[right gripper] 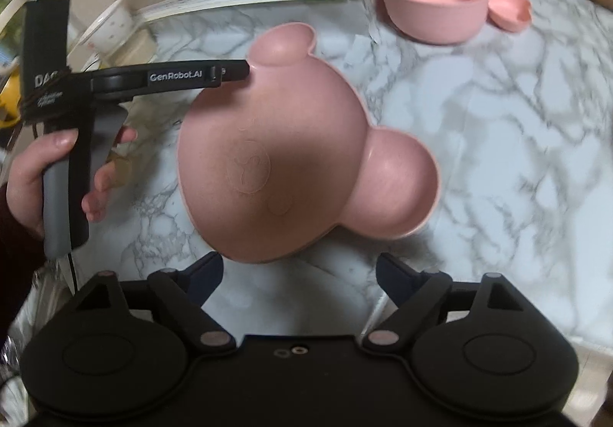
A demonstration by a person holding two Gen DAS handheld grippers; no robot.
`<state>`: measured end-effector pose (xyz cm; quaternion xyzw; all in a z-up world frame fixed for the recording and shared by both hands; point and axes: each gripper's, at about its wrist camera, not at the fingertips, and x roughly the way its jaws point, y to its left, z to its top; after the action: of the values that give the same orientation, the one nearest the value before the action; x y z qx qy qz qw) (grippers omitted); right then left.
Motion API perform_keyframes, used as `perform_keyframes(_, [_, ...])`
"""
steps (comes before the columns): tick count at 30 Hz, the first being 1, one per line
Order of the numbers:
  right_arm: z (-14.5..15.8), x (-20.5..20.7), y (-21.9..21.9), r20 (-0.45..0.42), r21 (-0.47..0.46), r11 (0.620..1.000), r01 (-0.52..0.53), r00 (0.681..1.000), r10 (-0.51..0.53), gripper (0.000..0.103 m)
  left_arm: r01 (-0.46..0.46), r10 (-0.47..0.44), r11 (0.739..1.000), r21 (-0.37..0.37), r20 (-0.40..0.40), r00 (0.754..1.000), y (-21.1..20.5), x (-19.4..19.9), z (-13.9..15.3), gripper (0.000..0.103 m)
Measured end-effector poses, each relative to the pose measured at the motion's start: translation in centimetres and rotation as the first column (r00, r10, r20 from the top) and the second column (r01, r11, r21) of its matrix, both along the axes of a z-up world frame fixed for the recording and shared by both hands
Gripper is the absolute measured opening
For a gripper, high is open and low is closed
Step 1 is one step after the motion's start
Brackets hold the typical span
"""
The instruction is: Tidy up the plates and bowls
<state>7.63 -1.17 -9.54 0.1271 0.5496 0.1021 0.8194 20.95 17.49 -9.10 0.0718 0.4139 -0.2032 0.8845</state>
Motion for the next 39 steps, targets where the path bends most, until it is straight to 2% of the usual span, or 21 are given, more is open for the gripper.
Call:
perform_keyframes(8, [-1.3,0.8,-0.3,-0.046,0.027,0.991,0.133,0.990,-0.132,0.083,0.014,-0.014,1.000,-0.016,-0.025,1.000,-0.2,0.6,-0.6,0.078])
perform_keyframes(11, [-1.7,1.1,-0.3,-0.068,0.040,0.989,0.144,0.988,-0.141,0.081,0.016,-0.017,1.000,-0.023,-0.032,0.999,-0.2,0.9,-0.7,0.078])
perform_keyframes(14, [-1.9,1.3,-0.6,-0.091,0.099,0.981,0.170,0.983,-0.161,0.073,0.016,-0.017,0.999,-0.031,-0.046,0.999,-0.2,1.1,-0.9,0.078])
perform_keyframes(16, [-2.0,1.5,-0.9,-0.105,0.127,0.974,0.186,0.979,-0.173,0.064,0.018,-0.019,0.999,-0.034,-0.053,0.998,-0.2,1.2,-1.0,0.078])
perform_keyframes(18, [-2.0,1.4,-0.9,-0.106,0.123,0.973,0.194,0.978,-0.182,0.053,0.021,-0.023,0.999,-0.040,-0.056,0.998,-0.1,1.2,-0.9,0.078])
perform_keyframes(23, [-1.9,1.4,-1.0,-0.096,0.105,0.977,0.186,0.980,-0.176,0.041,0.041,-0.046,0.997,-0.063,-0.077,0.996,-0.3,1.1,-1.0,0.076])
perform_keyframes(25, [-1.8,1.4,-1.0,-0.085,0.095,0.979,0.181,0.981,-0.173,0.038,0.051,-0.057,0.996,-0.067,-0.094,0.994,-0.4,1.0,-1.0,0.062])
perform_keyframes(29, [-1.6,1.6,-0.8,-0.057,0.068,0.986,0.154,0.987,-0.150,0.032,0.054,-0.058,0.998,-0.039,-0.101,0.993,-0.9,0.8,-1.1,0.047])
perform_keyframes(31, [-1.5,1.7,-0.8,-0.048,0.044,0.988,0.148,0.988,-0.146,0.031,0.045,-0.047,0.999,-0.020,-0.102,0.994,-0.8,0.7,-1.0,0.032])
perform_keyframes(35, [-1.4,1.8,-1.9,-0.029,0.003,0.990,0.140,0.990,-0.140,0.026,0.009,-0.013,1.000,-0.029,-0.136,0.991,-0.4,0.4,-0.8,0.024])
perform_keyframes(39, [-1.3,1.7,-3.6,-0.004,-0.029,0.991,0.128,0.992,-0.128,0.021,-0.002,-0.003,0.999,-0.032,-0.133,0.991,-1.0,-0.6,-0.2,0.019])
